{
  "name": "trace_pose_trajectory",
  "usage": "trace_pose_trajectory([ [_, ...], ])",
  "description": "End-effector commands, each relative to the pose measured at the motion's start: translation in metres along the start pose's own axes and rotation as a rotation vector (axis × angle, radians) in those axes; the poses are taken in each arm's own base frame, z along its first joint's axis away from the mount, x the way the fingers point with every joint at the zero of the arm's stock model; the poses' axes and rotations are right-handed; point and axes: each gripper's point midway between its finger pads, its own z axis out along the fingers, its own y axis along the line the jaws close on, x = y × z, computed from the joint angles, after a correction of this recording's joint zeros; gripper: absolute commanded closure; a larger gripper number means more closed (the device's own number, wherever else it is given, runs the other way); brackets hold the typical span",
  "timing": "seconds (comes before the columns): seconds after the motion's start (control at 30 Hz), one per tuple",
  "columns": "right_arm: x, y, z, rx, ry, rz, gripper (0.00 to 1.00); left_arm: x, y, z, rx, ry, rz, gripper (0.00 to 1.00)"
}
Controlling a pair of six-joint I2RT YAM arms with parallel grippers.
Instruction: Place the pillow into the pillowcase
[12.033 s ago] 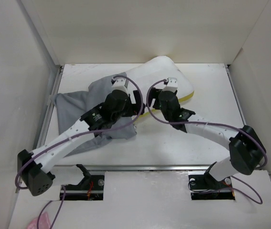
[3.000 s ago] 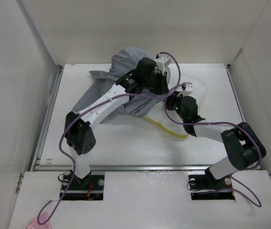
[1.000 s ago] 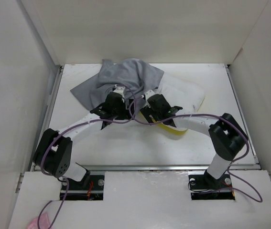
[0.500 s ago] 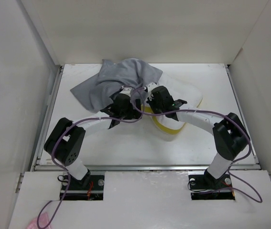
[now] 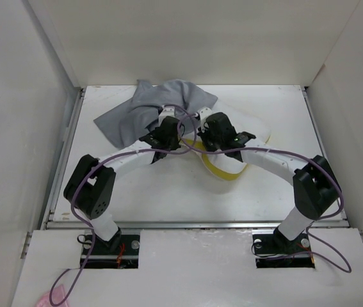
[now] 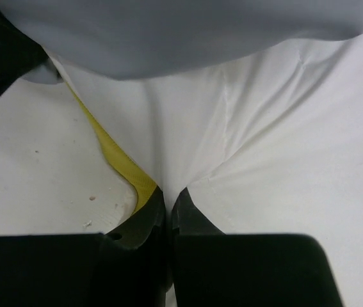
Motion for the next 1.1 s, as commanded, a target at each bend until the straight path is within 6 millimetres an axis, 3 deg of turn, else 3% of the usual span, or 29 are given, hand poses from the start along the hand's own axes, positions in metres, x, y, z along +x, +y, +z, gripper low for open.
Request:
trace_pose_trajectory([
  [0.0, -0.066, 0.001, -0.027, -0.014, -0.187, 0.058, 1.00, -0.023, 0.001, -0.022, -0.045, -0.052, 0.002, 1.00],
  [0.1, -0.104, 0.005, -0.039, -0.039, -0.323, 0.163, 1.00, -0.020, -0.028, -0.047, 0.063, -0.044, 0.042, 1.00],
  [0.13, -0.104, 0.010, -0.040, -0.067, -0.344, 0.194, 1.00, -0.020, -0.040, -0.057, 0.104, -0.037, 0.051, 1.00],
  [0.23, -0.159, 0.014, -0.076, -0.142, -0.595, 0.309, 1.00, -0.011, -0.091, -0.093, 0.302, 0.002, 0.130, 1.00],
  [0.3, -0.176, 0.018, -0.095, -0.141, -0.685, 0.366, 1.00, -0.007, -0.113, -0.114, 0.385, 0.018, 0.171, 1.00],
  [0.33, -0.186, 0.017, -0.106, -0.136, -0.732, 0.386, 1.00, -0.006, -0.128, -0.134, 0.447, 0.018, 0.197, 1.00],
  [0.47, -0.200, -0.001, -0.132, -0.083, -0.868, 0.541, 1.00, -0.013, -0.158, -0.192, 0.624, 0.004, 0.232, 1.00],
  [0.5, -0.197, -0.004, -0.131, -0.075, -0.891, 0.565, 1.00, -0.015, -0.160, -0.203, 0.667, 0.002, 0.240, 1.00],
  [0.57, -0.198, -0.006, -0.140, -0.075, -0.939, 0.613, 1.00, -0.017, -0.175, -0.247, 0.836, -0.011, 0.245, 1.00],
  [0.6, -0.186, -0.008, -0.133, -0.042, -0.932, 0.646, 1.00, -0.016, -0.179, -0.259, 0.887, -0.020, 0.246, 1.00],
  [0.67, -0.185, -0.010, -0.146, -0.022, -0.991, 0.684, 1.00, -0.021, -0.177, -0.282, 0.942, -0.039, 0.223, 1.00],
  [0.83, -0.157, 0.016, -0.127, -0.024, -0.968, 0.754, 1.00, -0.023, -0.174, -0.285, 0.948, -0.050, 0.161, 1.00],
  [0.87, -0.148, 0.023, -0.113, -0.026, -0.933, 0.750, 1.00, -0.016, -0.177, -0.285, 0.971, -0.020, 0.161, 1.00],
  [1.0, -0.140, 0.040, -0.102, -0.064, -0.898, 0.759, 1.00, 0.009, -0.185, -0.262, 0.953, 0.067, 0.150, 0.94],
  [1.07, -0.132, 0.041, -0.096, -0.057, -0.871, 0.759, 1.00, 0.024, -0.183, -0.244, 0.895, 0.120, 0.155, 0.70],
])
